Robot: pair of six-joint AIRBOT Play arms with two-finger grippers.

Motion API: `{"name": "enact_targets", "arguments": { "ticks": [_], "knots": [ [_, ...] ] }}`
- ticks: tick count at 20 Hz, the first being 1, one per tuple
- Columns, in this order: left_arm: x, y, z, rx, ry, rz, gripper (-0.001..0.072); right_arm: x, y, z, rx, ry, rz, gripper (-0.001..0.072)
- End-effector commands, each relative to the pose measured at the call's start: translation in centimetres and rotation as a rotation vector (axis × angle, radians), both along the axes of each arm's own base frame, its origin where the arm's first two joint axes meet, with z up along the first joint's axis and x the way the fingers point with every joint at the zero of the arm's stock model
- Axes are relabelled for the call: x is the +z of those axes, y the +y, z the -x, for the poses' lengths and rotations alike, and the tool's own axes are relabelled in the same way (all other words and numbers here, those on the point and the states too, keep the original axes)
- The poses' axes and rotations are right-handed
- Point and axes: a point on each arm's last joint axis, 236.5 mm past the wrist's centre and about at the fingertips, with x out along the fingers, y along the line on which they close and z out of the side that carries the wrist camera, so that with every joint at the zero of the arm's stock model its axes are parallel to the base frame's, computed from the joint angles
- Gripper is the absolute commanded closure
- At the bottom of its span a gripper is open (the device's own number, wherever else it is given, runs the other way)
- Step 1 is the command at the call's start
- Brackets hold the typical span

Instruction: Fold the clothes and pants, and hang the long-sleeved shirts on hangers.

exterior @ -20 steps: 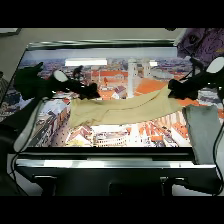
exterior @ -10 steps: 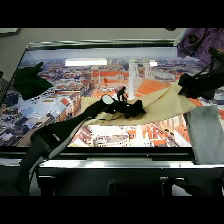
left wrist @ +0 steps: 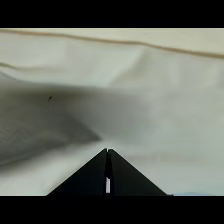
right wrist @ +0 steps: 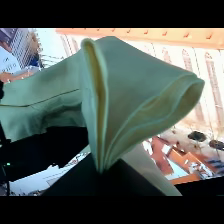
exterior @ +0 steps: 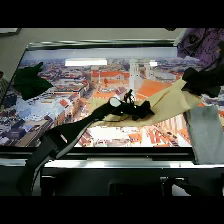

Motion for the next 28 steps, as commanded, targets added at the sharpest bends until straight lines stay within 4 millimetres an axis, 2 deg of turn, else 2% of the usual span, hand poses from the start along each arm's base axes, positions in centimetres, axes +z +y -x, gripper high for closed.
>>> {"name": "enact_targets", "arguments": {
  "ticks": [1,2,4,7,9,11,14,18,20,23,25,28],
  "knots": [
    [0.7,8.1,-3.1,-0.079,-0.118,-0.198,0.0689,1.0,1.7,-0.7,-0.048,-0.028,-0.102,0.0687],
    [1.2,12.0,-4.7,-0.078,-0.163,-0.298,0.0688,1.5,2.9,-1.2,-0.052,-0.046,-0.147,0.0687],
    [3.3,21.3,-7.7,-0.058,-0.261,-0.512,0.0688,2.1,5.3,-1.9,-0.056,-0.073,-0.192,0.0687],
    [8.1,33.3,-10.0,0.017,-0.364,-0.742,0.0687,3.1,11.1,-2.9,-0.031,-0.125,-0.255,0.0687],
    [11.3,39.2,-10.3,0.082,-0.407,-0.823,0.0687,3.4,15.5,-3.6,-0.007,-0.160,-0.294,0.0687],
    [13.9,43.1,-10.1,0.153,-0.415,-0.852,0.0686,2.6,20.1,-3.9,0.029,-0.166,-0.325,0.0687],
    [16.3,46.6,-10.0,0.236,-0.424,-0.861,0.0685,-0.6,26.4,-4.0,0.079,-0.119,-0.358,0.0687],
    [16.6,48.4,-10.0,0.270,-0.411,-0.870,0.0685,-6.0,32.5,-4.3,0.103,-0.053,-0.377,0.0687],
    [16.6,48.4,-10.0,0.271,-0.410,-0.870,0.0685,-8.8,34.5,-4.3,0.101,-0.015,-0.378,0.0687],
    [16.5,48.4,-10.1,0.270,-0.408,-0.870,0.0685,-12.3,36.3,-4.2,0.105,0.037,-0.381,0.0686],
    [16.3,48.4,-10.1,0.268,-0.405,-0.871,0.0684,-13.6,37.1,-4.1,0.100,0.062,-0.392,0.0686],
    [16.3,48.4,-10.1,0.268,-0.404,-0.871,0.0684,-14.4,37.7,-3.9,0.092,0.092,-0.418,0.0685]
  ]
}}
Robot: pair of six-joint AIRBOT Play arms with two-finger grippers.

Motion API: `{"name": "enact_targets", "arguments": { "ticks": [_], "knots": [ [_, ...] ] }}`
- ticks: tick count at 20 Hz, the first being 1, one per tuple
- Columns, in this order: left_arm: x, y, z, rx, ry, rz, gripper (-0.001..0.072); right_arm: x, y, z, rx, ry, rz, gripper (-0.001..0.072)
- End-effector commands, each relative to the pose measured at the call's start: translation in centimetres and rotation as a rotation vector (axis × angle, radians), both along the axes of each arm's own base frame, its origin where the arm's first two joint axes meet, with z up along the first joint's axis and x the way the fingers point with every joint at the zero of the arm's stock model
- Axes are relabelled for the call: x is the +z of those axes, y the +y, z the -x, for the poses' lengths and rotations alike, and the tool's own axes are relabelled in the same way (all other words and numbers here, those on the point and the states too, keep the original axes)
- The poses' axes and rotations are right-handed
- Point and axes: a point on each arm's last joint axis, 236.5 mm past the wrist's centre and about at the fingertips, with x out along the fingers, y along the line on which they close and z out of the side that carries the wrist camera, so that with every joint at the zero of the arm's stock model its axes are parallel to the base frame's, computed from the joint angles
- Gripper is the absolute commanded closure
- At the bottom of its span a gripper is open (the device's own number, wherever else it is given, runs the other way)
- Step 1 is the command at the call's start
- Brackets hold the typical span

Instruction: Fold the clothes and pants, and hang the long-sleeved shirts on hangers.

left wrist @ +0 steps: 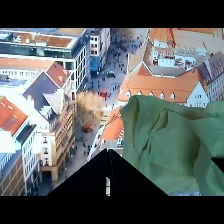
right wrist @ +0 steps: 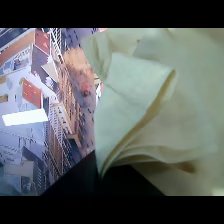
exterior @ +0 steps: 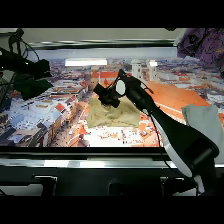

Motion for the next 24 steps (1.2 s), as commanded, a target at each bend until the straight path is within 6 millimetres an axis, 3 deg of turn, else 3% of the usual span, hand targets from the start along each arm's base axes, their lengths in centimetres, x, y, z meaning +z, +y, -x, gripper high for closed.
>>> {"name": "enact_targets", "arguments": {
  "ticks": [1,3,8,10,11,13,14,16,17,19,21,24],
  "knots": [
    [-0.1,0.1,0.0,0.002,0.002,-0.002,0.0684,-1.1,1.1,0.1,-0.004,0.027,-0.024,0.0666],
    [-0.1,0.1,0.0,0.002,0.001,-0.002,0.0685,-1.1,1.1,0.1,0.004,0.023,-0.024,0.0530],
    [-0.2,0.1,-0.1,0.003,0.003,-0.002,0.0684,0.5,3.2,2.0,0.140,0.018,-0.107,0.0527],
    [-0.4,0.1,-0.2,0.003,0.007,-0.002,0.0685,2.3,2.5,2.2,0.195,-0.032,-0.100,0.0504],
    [-0.4,0.1,-0.1,0.003,0.007,-0.002,0.0685,3.7,1.1,1.8,0.207,-0.064,-0.091,0.0504],
    [-0.4,0.2,-0.2,0.003,0.007,-0.004,0.0684,6.8,-3.5,0.1,0.186,-0.120,-0.077,0.0501],
    [-0.5,0.3,-0.2,0.005,0.007,-0.009,0.0684,8.4,-6.6,-0.8,0.181,-0.156,-0.057,0.0454],
    [-0.5,0.5,-0.2,0.008,0.007,-0.011,0.0684,10.3,-14.2,-1.9,0.193,-0.210,0.018,0.0417],
    [-0.5,0.6,-0.2,0.012,0.007,-0.011,0.0684,10.3,-18.5,-2.0,0.189,-0.203,0.063,0.0392],
    [-0.5,0.9,-0.2,0.018,0.007,-0.012,0.0684,8.9,-25.7,-2.2,0.158,-0.160,0.111,0.0389],
    [-0.5,1.3,-0.3,0.025,0.007,-0.012,0.0684,6.3,-30.4,-2.1,0.102,-0.112,0.087,0.0308],
    [-0.5,1.6,-0.3,0.032,0.007,-0.012,0.0684,0.7,-31.9,-0.9,0.080,-0.015,-0.065,0.0217]
  ]
}}
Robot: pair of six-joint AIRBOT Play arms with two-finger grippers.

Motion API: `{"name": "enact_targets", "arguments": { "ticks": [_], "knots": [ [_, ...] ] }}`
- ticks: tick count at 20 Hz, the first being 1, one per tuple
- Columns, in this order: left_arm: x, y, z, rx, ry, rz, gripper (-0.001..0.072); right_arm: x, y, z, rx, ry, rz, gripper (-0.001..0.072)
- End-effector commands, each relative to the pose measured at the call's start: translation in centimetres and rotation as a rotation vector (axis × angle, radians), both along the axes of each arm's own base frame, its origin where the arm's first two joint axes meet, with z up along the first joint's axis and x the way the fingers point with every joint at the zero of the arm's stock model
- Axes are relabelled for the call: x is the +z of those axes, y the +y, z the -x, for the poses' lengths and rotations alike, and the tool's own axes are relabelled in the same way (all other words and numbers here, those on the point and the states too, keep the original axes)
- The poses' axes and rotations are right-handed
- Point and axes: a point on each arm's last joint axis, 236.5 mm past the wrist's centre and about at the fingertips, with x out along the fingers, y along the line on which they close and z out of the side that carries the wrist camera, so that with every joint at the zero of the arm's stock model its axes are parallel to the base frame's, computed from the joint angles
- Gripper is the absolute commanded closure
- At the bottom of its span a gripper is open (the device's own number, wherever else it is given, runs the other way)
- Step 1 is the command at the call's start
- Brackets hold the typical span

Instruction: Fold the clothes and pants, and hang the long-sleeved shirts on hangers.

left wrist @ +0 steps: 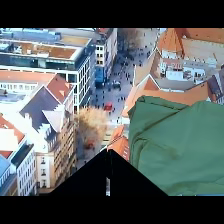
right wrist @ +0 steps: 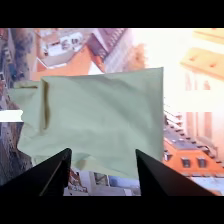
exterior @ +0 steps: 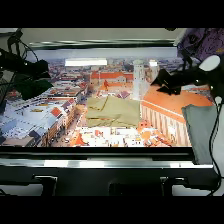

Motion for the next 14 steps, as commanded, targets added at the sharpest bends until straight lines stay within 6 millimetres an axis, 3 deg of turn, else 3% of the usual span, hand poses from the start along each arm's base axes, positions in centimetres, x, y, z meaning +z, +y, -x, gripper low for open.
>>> {"name": "enact_targets", "arguments": {
  "ticks": [1,4,8,11,14],
  "knots": [
    [0.0,0.4,0.0,0.008,0.001,-0.001,0.0684,-5.5,-2.3,2.0,0.019,0.087,-0.139,0.0217],
    [0.0,0.4,0.0,0.008,0.001,-0.001,0.0684,-10.7,0.5,2.9,0.056,0.148,-0.237,0.0217],
    [0.0,0.4,0.0,0.008,0.001,-0.001,0.0684,-15.4,4.1,2.8,0.104,0.181,-0.250,0.0218],
    [0.0,0.4,0.0,0.008,0.001,-0.001,0.0684,-17.7,6.0,2.5,0.110,0.191,-0.231,0.0223],
    [0.0,0.4,0.0,0.008,0.001,-0.001,0.0684,-18.3,8.7,3.3,0.153,0.211,-0.241,0.0243]
  ]
}}
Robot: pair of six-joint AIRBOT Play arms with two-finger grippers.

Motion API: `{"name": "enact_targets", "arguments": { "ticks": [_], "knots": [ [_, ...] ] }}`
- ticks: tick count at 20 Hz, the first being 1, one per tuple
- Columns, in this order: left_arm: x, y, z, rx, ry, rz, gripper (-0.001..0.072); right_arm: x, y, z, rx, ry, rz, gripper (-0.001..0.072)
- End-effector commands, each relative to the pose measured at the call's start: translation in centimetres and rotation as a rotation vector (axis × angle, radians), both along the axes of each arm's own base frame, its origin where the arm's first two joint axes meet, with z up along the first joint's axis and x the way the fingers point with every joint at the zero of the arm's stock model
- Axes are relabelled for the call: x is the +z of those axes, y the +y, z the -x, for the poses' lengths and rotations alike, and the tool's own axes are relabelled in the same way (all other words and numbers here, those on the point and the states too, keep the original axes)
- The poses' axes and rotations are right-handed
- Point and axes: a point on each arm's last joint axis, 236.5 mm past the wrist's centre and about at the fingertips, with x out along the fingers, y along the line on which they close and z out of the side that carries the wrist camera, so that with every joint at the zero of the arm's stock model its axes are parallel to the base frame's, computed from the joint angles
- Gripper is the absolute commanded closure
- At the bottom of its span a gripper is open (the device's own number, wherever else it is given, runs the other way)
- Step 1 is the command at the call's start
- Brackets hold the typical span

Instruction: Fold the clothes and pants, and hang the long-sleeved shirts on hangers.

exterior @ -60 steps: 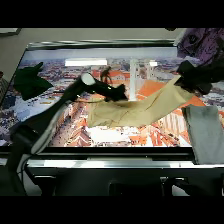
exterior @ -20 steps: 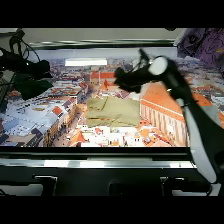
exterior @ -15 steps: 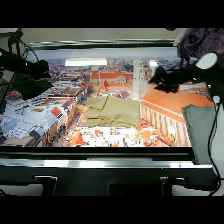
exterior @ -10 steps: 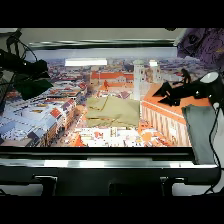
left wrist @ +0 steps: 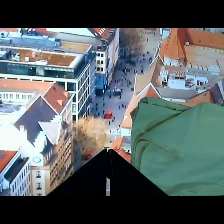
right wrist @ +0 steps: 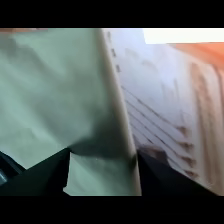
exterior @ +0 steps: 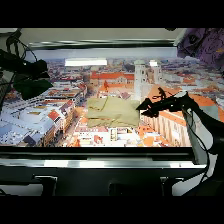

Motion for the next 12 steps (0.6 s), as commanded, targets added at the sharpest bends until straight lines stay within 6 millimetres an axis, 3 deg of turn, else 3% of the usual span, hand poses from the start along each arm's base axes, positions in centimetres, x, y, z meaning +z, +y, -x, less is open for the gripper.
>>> {"name": "enact_targets", "arguments": {
  "ticks": [1,3,4,6,9,12],
  "knots": [
    [0.0,0.1,0.0,0.001,0.000,0.000,0.0683,-1.5,2.8,0.6,0.045,0.002,0.006,0.0356],
    [0.0,0.1,0.0,0.001,0.000,0.000,0.0684,-1.1,3.5,0.8,0.058,0.000,-0.003,0.0630],
    [0.0,0.1,0.0,0.002,0.000,0.000,0.0683,-0.2,3.7,0.5,0.049,-0.015,-0.020,0.0687],
    [0.0,0.1,0.0,0.002,0.000,0.000,0.0684,2.4,3.0,-1.1,0.027,-0.080,-0.018,0.0688],
    [0.0,0.1,0.0,0.002,0.000,0.000,0.0684,7.8,0.4,-5.0,-0.051,-0.190,0.015,0.0688],
    [0.0,0.0,0.0,0.001,0.000,0.000,0.0684,14.1,-3.9,-9.2,-0.168,-0.311,0.048,0.0688]
  ]
}}
